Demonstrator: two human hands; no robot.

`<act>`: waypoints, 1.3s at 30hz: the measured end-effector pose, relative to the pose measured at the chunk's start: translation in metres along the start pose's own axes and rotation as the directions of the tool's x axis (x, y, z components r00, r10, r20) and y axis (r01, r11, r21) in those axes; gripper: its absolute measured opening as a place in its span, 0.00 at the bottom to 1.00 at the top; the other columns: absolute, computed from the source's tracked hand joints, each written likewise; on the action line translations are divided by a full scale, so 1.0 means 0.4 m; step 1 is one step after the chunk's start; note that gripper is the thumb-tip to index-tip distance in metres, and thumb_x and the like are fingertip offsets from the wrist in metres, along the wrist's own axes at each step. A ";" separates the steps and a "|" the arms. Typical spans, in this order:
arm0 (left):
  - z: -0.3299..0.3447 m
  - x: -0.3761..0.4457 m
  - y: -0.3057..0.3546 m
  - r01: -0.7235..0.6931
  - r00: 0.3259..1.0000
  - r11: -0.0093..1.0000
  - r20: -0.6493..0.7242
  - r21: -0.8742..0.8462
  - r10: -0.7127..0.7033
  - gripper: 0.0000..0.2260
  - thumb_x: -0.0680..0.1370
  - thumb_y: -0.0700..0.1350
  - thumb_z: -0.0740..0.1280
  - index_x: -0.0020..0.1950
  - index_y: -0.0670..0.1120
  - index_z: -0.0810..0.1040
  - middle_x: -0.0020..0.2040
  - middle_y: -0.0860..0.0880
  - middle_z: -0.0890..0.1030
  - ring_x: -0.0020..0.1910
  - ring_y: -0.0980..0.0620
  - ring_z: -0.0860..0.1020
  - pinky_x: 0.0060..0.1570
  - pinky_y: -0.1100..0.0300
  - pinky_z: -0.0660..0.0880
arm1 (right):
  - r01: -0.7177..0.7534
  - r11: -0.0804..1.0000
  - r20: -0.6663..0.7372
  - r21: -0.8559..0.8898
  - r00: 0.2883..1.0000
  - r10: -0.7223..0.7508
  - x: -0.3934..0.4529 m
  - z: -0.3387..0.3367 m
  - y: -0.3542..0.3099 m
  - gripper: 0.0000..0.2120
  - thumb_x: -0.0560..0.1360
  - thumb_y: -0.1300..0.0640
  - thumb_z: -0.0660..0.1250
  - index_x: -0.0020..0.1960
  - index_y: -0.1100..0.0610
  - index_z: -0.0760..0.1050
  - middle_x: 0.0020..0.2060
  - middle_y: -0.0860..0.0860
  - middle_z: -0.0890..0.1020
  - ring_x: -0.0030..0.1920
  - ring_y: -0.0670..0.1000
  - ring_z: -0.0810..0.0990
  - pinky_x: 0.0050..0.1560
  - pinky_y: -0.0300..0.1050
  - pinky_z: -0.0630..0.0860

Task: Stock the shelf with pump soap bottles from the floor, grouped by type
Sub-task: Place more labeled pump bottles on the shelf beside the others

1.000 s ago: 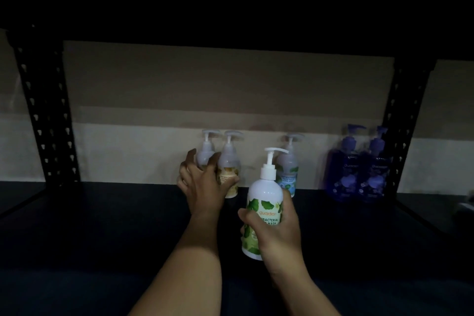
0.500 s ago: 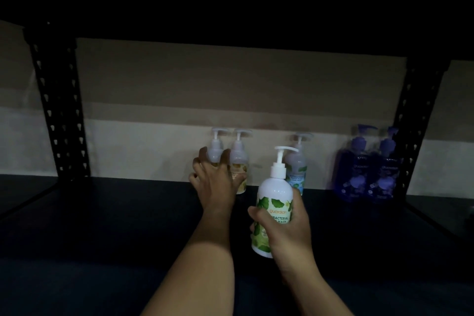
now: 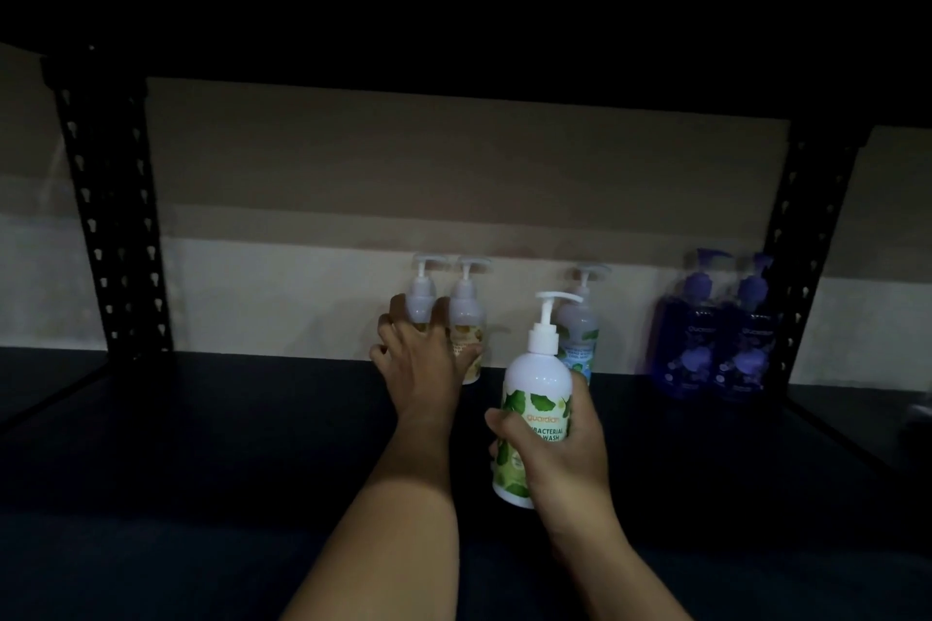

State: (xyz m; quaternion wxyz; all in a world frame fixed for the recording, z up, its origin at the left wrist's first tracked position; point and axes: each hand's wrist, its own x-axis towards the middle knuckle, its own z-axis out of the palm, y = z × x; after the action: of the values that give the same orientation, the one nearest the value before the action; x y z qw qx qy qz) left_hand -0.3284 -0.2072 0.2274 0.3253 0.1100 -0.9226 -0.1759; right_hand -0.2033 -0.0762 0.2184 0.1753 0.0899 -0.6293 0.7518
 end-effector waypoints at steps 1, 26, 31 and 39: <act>0.000 0.000 0.000 0.000 1.000 1.000 0.000 -0.009 0.000 0.34 0.76 0.69 0.67 0.79 0.57 0.66 0.78 0.40 0.60 0.74 0.39 0.59 0.68 0.44 0.63 | -0.001 1.000 -0.001 -0.002 1.000 0.001 0.000 0.000 0.001 0.23 0.68 0.66 0.79 0.48 0.40 0.78 0.42 0.58 0.85 0.43 0.64 0.85 0.44 0.63 0.85; 0.044 0.011 -0.021 -0.027 0.993 0.977 -0.116 -0.213 0.002 0.33 0.75 0.59 0.75 0.77 0.54 0.69 0.77 0.39 0.56 0.69 0.38 0.59 0.64 0.39 0.72 | 0.005 1.000 0.015 -0.021 1.000 -0.005 0.001 0.000 0.000 0.20 0.66 0.62 0.80 0.48 0.41 0.78 0.41 0.57 0.85 0.44 0.64 0.85 0.45 0.64 0.84; 0.047 0.018 -0.029 -0.024 0.995 0.973 -0.104 -0.229 0.000 0.33 0.75 0.58 0.75 0.77 0.53 0.69 0.77 0.40 0.55 0.70 0.38 0.57 0.66 0.40 0.69 | 0.008 1.000 0.021 -0.023 1.000 -0.007 0.005 0.002 0.005 0.20 0.61 0.56 0.79 0.48 0.41 0.78 0.42 0.57 0.84 0.43 0.64 0.85 0.45 0.64 0.84; 0.061 0.021 -0.034 -0.052 0.989 0.965 -0.146 -0.256 0.015 0.32 0.73 0.57 0.76 0.75 0.52 0.70 0.77 0.40 0.55 0.69 0.39 0.57 0.64 0.40 0.73 | 0.014 1.000 0.030 -0.025 0.999 -0.013 0.011 -0.001 0.012 0.21 0.60 0.56 0.78 0.49 0.42 0.78 0.42 0.57 0.84 0.43 0.64 0.85 0.44 0.62 0.85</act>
State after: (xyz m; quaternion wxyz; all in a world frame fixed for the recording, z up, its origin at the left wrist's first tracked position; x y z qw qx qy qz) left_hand -0.3491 -0.2160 0.2090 0.4050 0.0631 -0.8677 -0.2813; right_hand -0.2092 -0.0758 0.2156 0.1722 0.1031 -0.6404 0.7414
